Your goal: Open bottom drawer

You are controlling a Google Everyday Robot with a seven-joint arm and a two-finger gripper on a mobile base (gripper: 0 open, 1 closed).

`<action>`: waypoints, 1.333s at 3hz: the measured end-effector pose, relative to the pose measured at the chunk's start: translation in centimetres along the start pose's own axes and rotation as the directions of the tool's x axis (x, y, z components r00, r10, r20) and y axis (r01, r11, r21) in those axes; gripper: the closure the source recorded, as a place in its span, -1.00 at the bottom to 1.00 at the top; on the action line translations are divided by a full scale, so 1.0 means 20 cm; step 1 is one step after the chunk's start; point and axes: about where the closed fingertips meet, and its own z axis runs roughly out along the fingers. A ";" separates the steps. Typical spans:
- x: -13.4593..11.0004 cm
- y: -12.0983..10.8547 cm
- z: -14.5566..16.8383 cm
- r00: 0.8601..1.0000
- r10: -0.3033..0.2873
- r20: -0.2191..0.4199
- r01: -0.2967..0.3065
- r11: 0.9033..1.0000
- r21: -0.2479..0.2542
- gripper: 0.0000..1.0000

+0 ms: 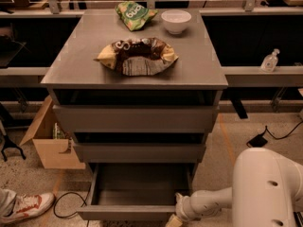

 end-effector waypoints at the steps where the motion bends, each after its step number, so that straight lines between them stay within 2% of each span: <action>1: 0.04 -0.05 -0.16 1.000 -0.001 0.013 0.000 1.000 0.021 -1.00; 2: 0.08 -0.15 -0.39 1.000 -0.005 0.019 0.004 0.998 0.065 -1.00; 3: 0.13 -0.31 -0.66 0.999 -0.025 0.023 0.022 0.992 0.121 -1.00; 4: 0.17 -0.51 -0.88 0.999 -0.034 -0.003 0.034 0.986 0.165 -1.00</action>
Offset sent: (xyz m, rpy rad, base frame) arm 0.0197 -0.1127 0.1083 -0.0250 -0.1201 -0.0594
